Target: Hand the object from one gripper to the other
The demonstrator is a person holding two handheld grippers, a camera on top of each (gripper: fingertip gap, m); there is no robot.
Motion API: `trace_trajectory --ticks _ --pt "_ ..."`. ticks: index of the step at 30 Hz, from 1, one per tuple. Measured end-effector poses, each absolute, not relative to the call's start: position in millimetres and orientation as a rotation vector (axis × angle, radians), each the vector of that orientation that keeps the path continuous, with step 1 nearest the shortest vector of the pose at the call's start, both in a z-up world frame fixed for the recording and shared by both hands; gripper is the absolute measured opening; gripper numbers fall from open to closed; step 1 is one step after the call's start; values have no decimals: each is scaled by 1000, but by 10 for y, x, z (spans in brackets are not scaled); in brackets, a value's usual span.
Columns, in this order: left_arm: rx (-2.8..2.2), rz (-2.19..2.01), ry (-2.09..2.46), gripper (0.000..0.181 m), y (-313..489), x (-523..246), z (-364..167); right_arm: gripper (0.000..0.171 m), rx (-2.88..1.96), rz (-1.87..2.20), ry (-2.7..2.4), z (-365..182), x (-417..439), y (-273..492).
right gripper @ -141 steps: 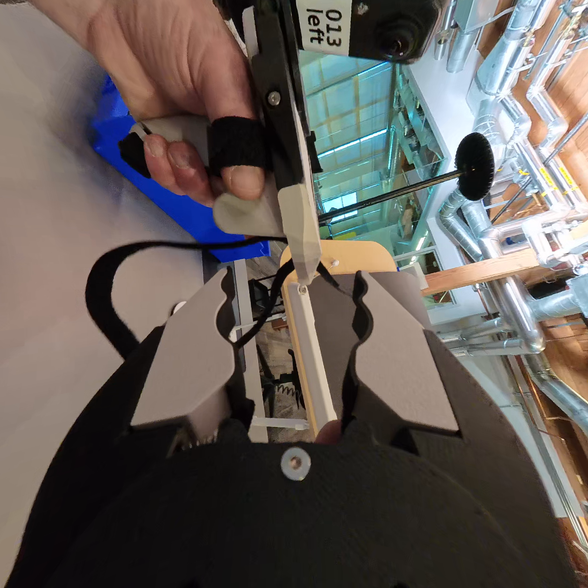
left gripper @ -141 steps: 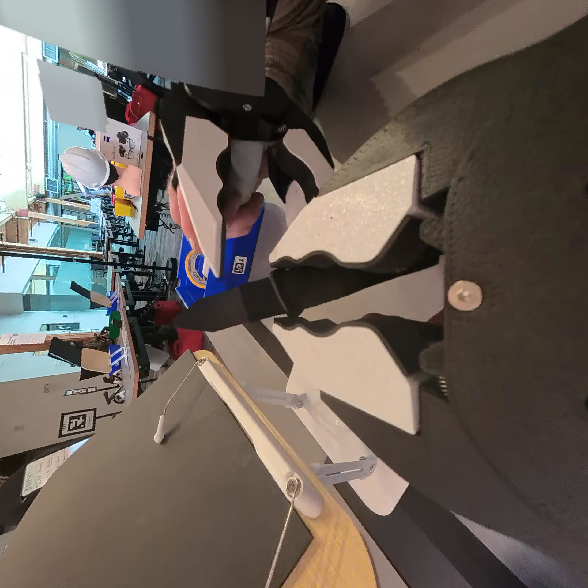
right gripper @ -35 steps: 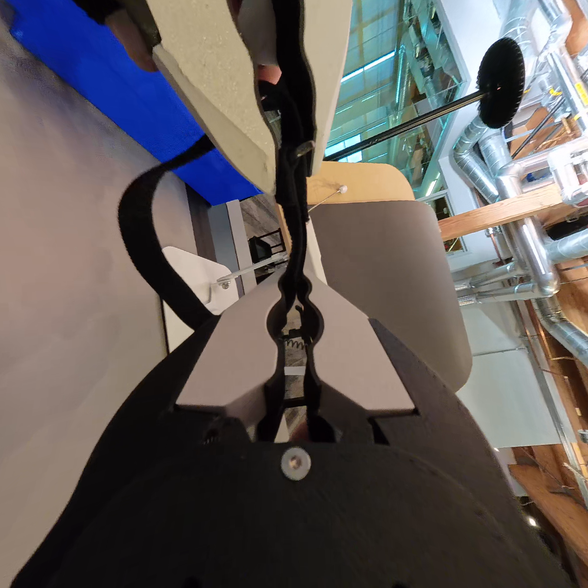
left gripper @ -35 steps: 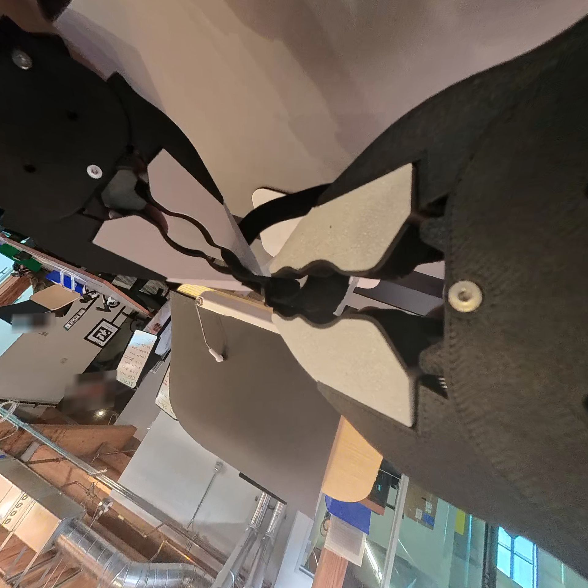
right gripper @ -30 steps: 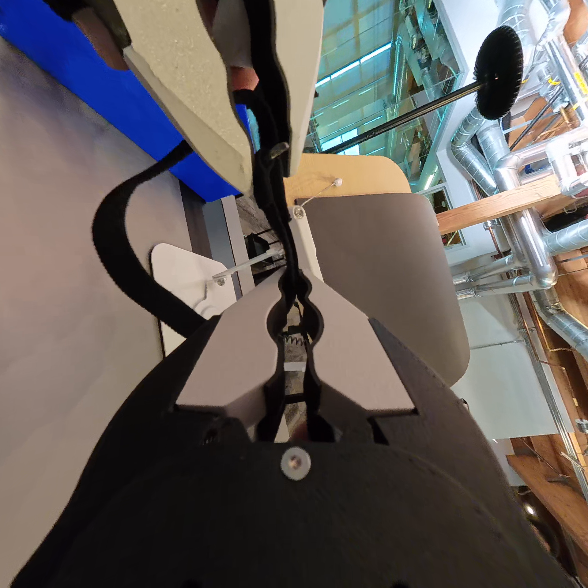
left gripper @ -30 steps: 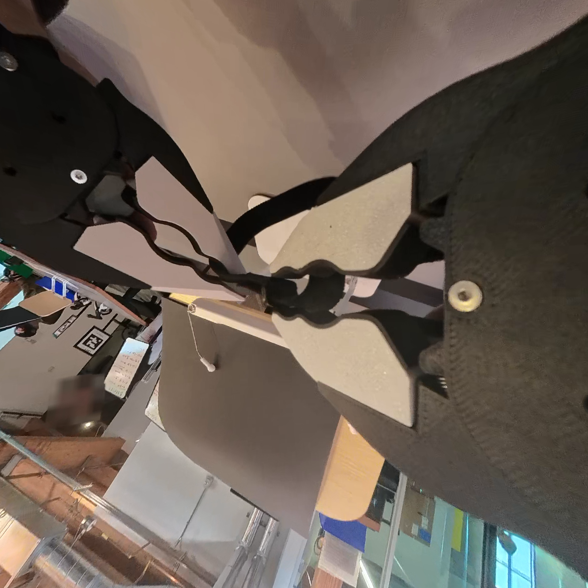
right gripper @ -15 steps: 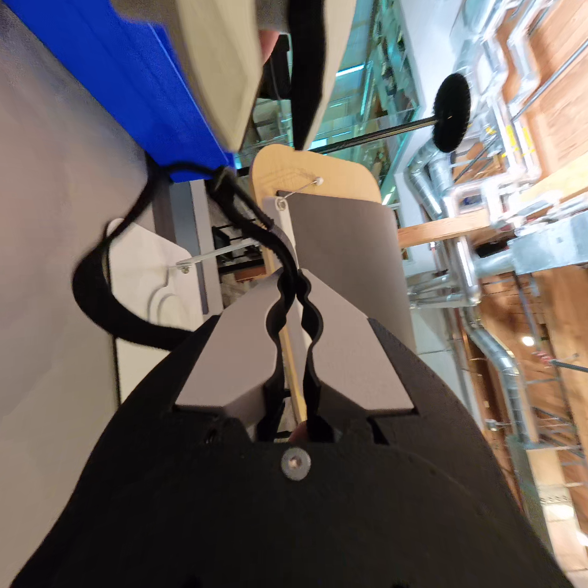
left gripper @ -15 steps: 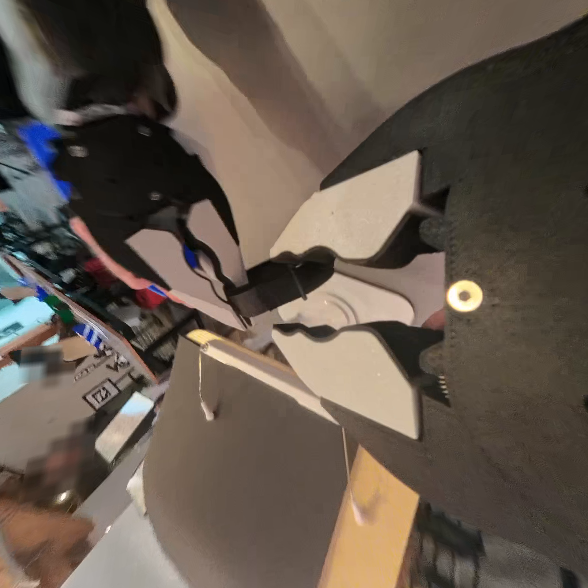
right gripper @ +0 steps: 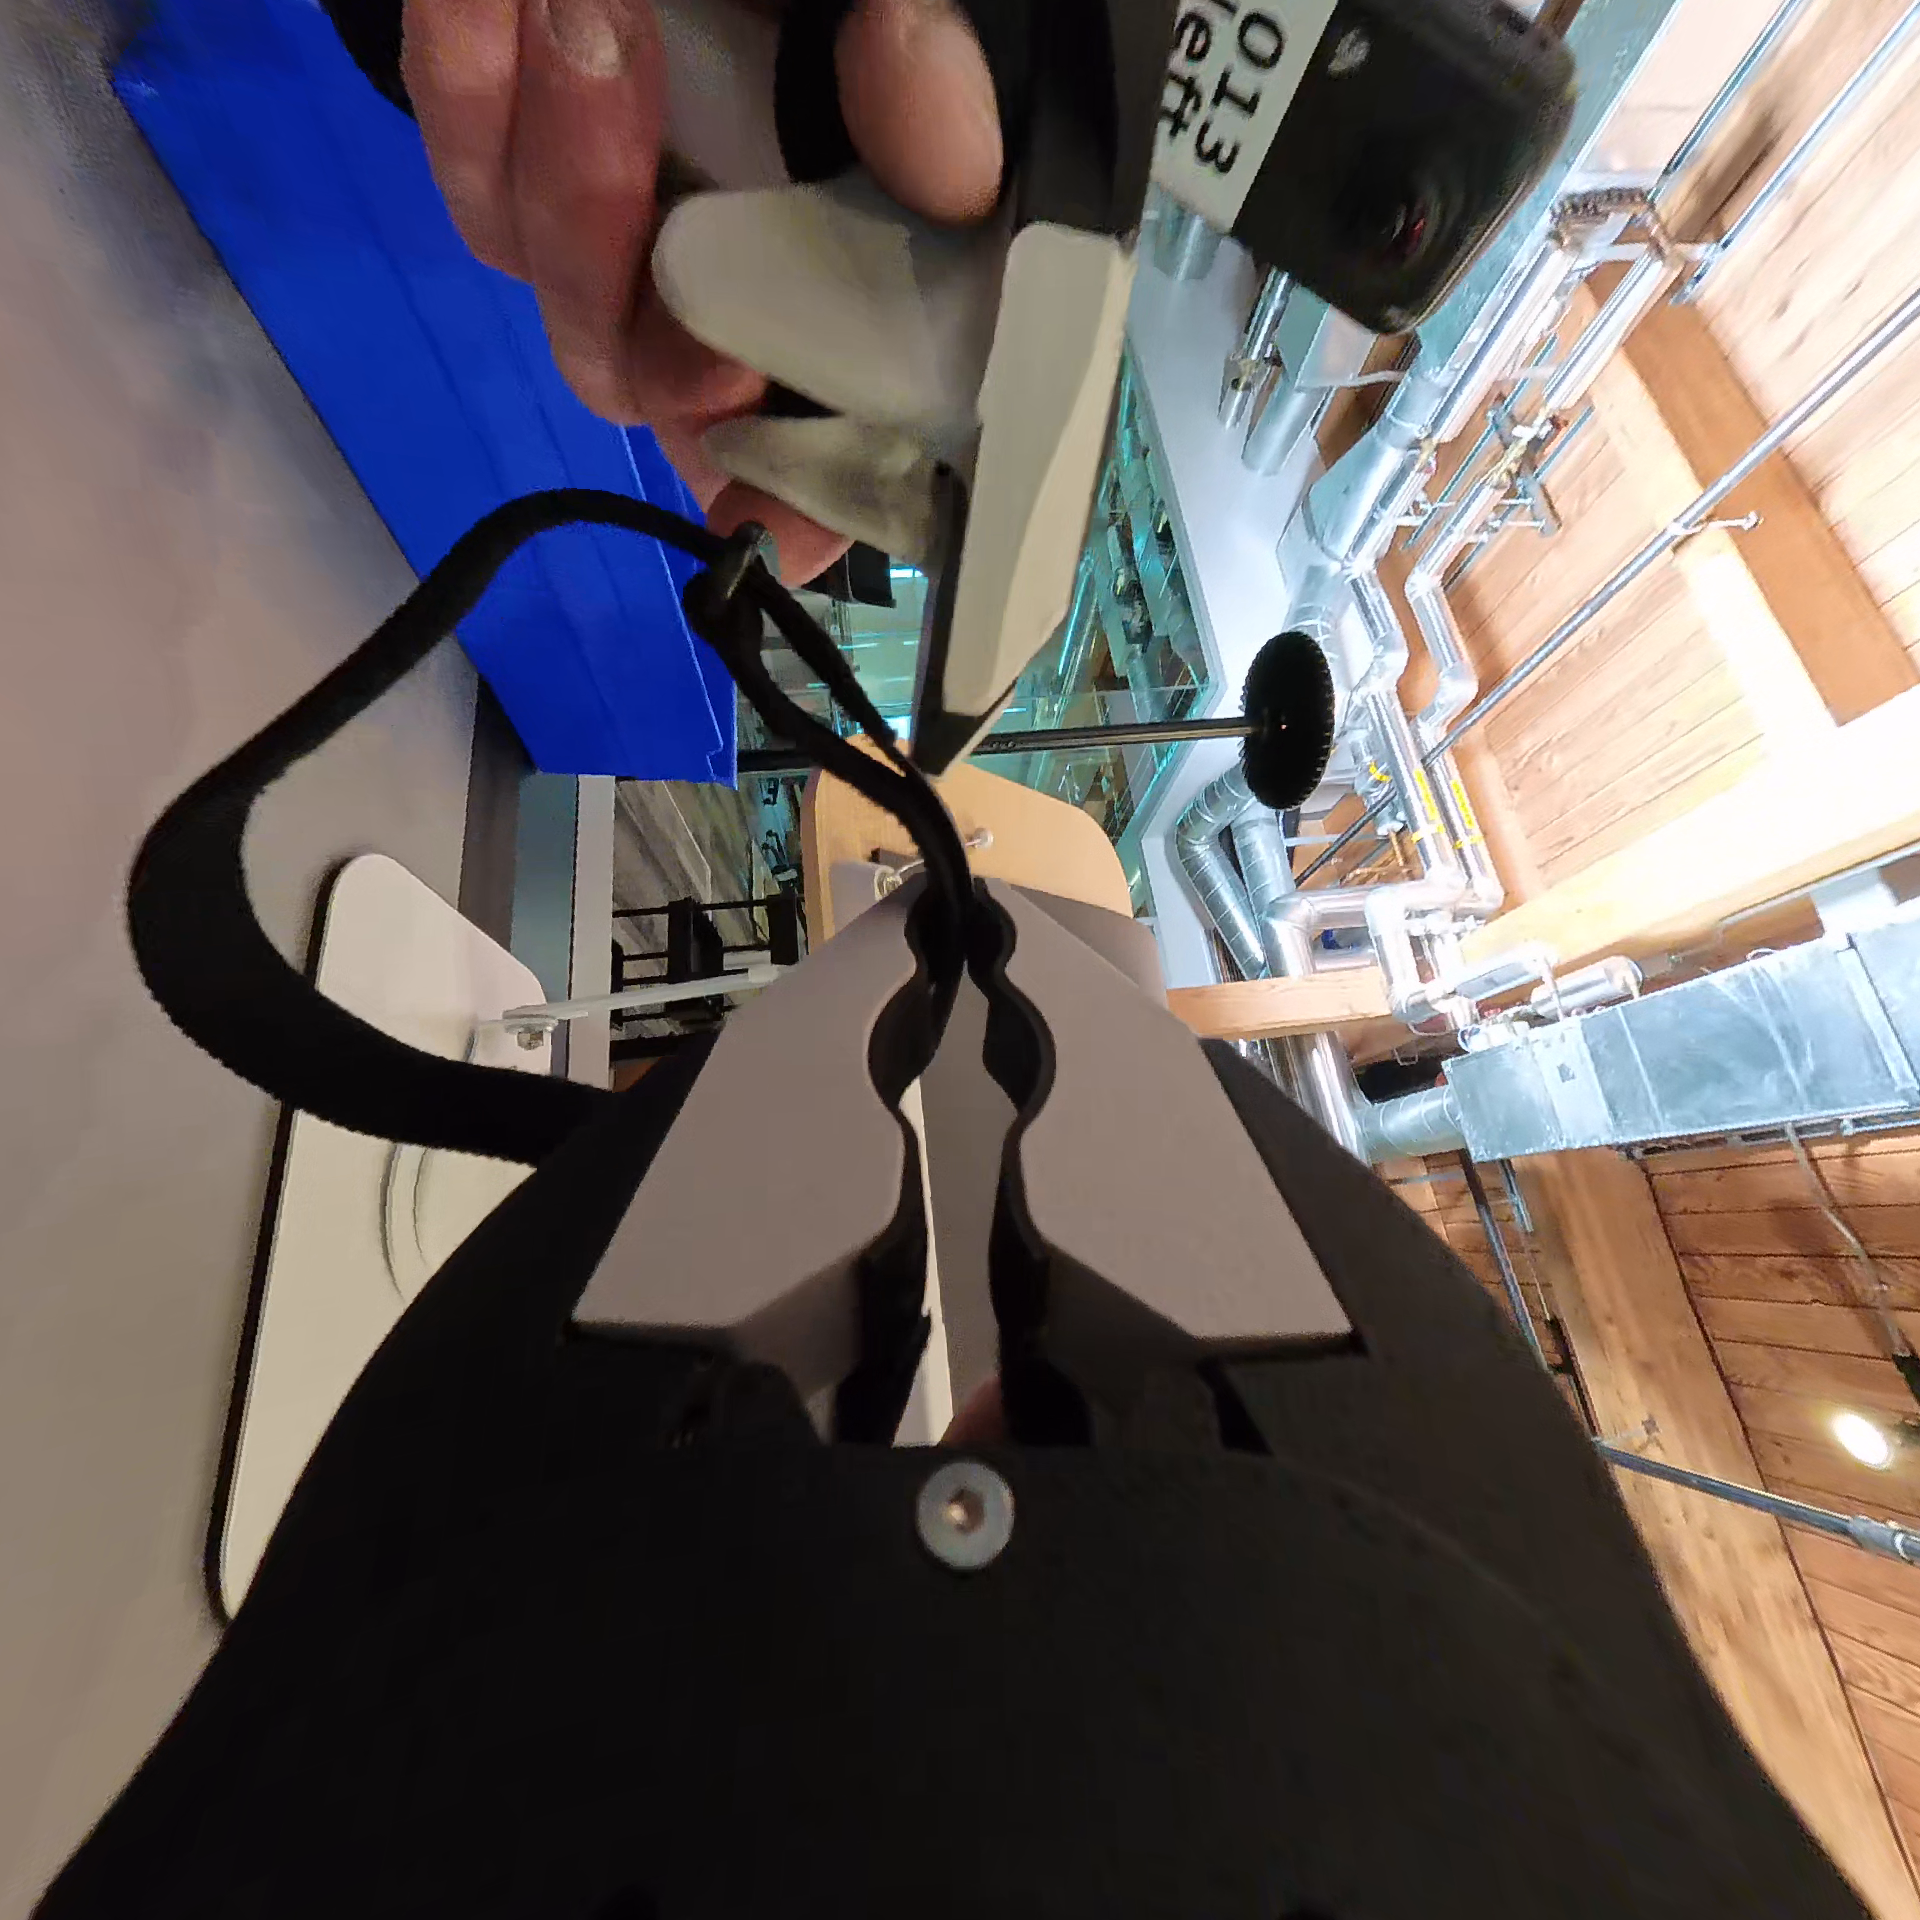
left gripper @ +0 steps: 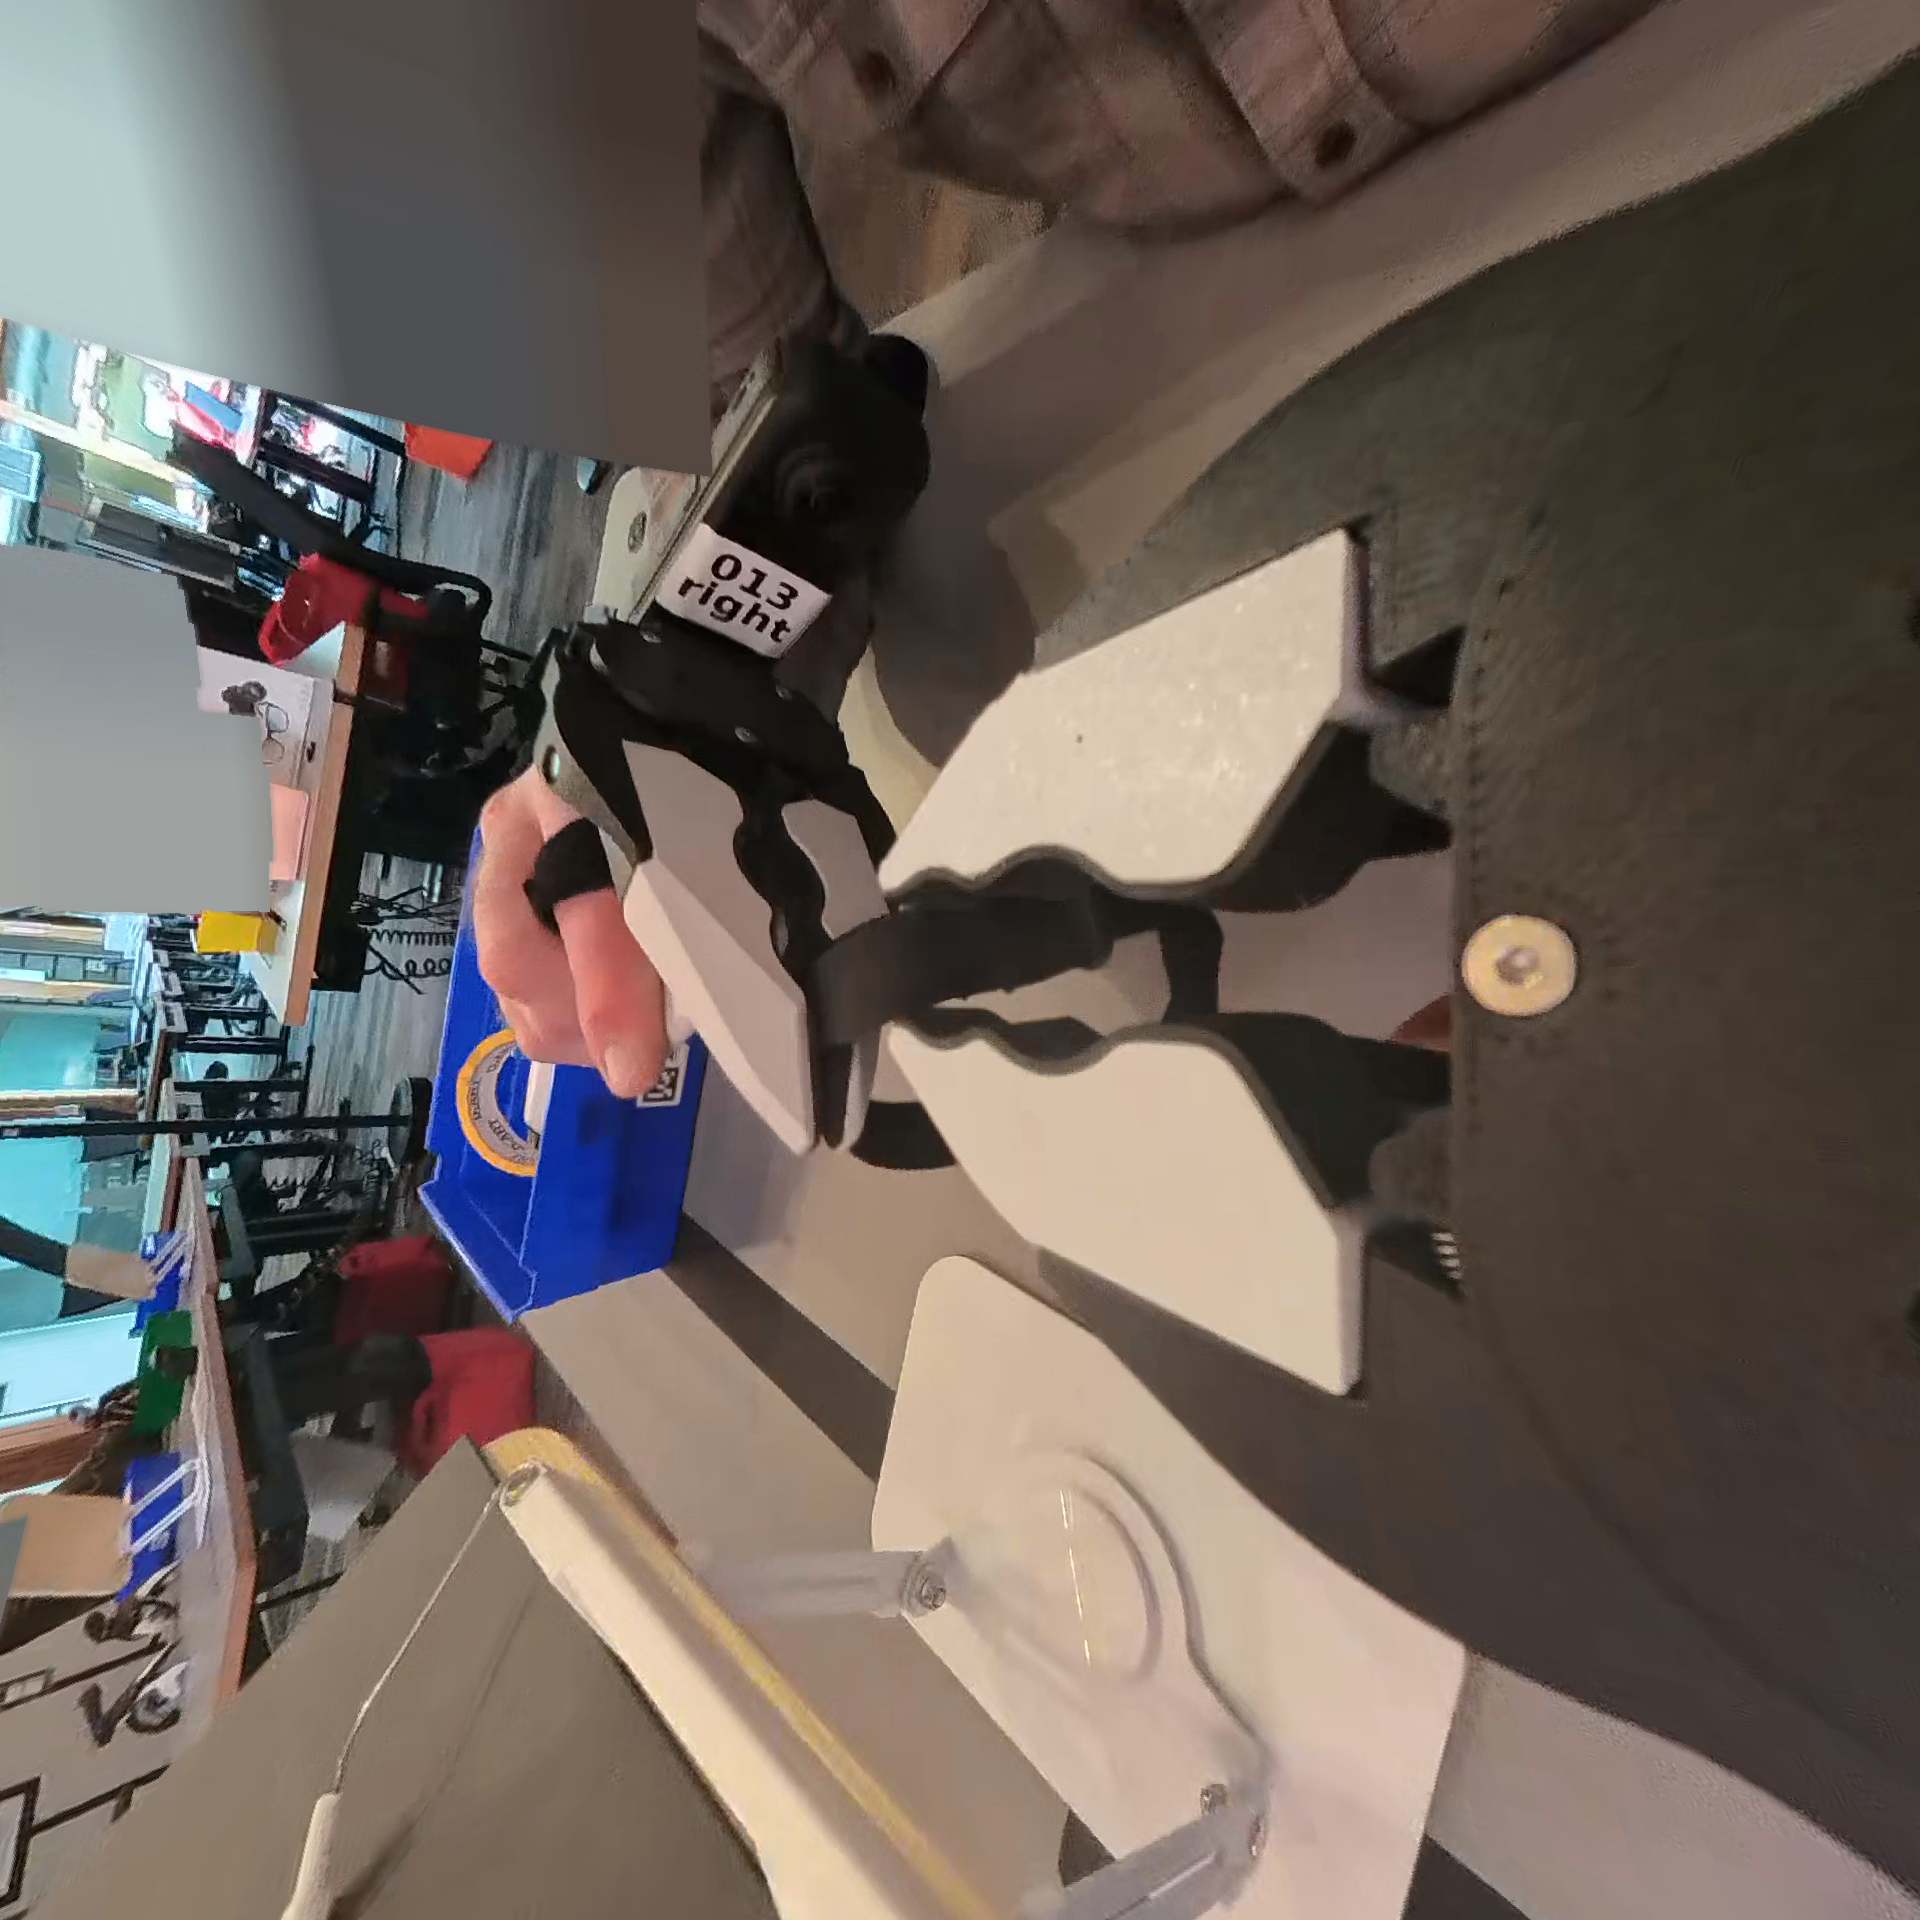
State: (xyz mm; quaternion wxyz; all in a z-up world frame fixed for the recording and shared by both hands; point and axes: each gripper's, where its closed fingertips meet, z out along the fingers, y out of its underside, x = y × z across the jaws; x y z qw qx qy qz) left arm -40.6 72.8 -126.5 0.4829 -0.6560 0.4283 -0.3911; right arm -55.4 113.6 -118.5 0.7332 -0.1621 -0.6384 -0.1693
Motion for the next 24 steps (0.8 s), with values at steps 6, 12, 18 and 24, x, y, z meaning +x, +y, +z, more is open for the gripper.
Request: trace_trajectory --ticks 6,12,18,24 --pt "-1592 -1062 1045 14 680 -365 -1298 0 -313 -347 -1377 -1125 -568 1032" --pt "-1596 -1100 1024 33 718 -373 -1337 0 -292 -331 -1361 -1075 -564 967" --pt "-1571 -1111 1064 12 647 -316 -1346 0 -299 -333 -1370 -1100 -563 974" --pt "-1555 -1068 1058 5 677 -321 -1334 8 -357 -314 -1378 -1123 -560 1026"
